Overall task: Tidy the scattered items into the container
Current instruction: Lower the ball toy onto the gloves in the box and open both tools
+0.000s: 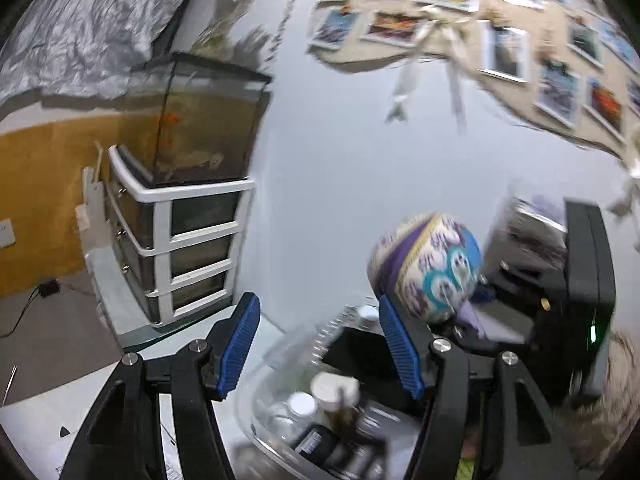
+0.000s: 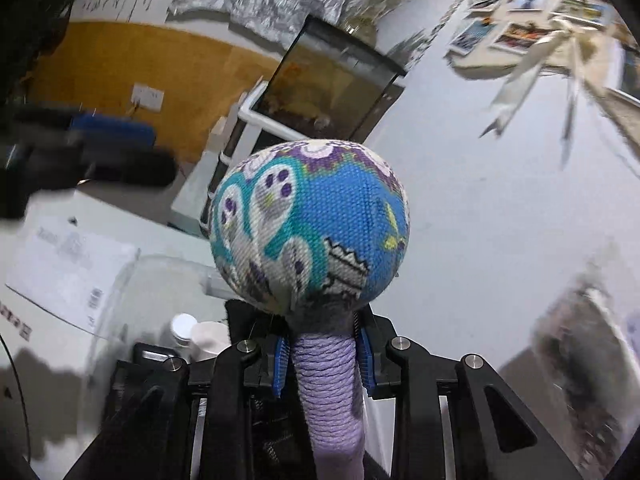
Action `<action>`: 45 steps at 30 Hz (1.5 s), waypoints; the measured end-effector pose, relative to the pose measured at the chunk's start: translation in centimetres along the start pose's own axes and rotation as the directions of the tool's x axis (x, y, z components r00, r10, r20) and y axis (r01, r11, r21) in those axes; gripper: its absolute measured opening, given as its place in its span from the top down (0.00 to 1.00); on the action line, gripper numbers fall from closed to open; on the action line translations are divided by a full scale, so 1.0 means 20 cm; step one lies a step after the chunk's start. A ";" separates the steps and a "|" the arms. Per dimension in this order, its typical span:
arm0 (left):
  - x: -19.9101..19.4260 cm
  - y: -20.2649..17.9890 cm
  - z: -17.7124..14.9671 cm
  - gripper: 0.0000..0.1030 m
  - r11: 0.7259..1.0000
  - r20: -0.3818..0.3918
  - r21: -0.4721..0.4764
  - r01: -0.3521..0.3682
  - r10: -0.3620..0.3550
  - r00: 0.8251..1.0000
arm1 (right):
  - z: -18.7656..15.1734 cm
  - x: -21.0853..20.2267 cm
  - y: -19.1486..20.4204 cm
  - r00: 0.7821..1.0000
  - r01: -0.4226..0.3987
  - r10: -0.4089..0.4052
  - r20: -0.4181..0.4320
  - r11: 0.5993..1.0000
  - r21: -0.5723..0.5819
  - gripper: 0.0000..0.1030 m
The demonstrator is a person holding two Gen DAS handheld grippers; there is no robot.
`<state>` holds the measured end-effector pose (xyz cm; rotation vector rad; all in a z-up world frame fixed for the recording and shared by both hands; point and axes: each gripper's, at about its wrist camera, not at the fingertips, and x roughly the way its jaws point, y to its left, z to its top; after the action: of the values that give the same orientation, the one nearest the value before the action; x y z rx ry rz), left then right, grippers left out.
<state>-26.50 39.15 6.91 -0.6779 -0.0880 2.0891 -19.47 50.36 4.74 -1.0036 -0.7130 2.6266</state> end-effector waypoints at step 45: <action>0.49 -0.43 -0.26 0.40 0.952 -0.240 0.306 0.002 0.075 0.968 | -0.73 -0.35 -0.42 0.972 -0.085 0.157 -0.175 0.930 0.358 0.63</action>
<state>-21.80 50.96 0.96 -0.7481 0.3847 1.9775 -4.03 60.03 3.55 -1.2086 -0.1324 2.5736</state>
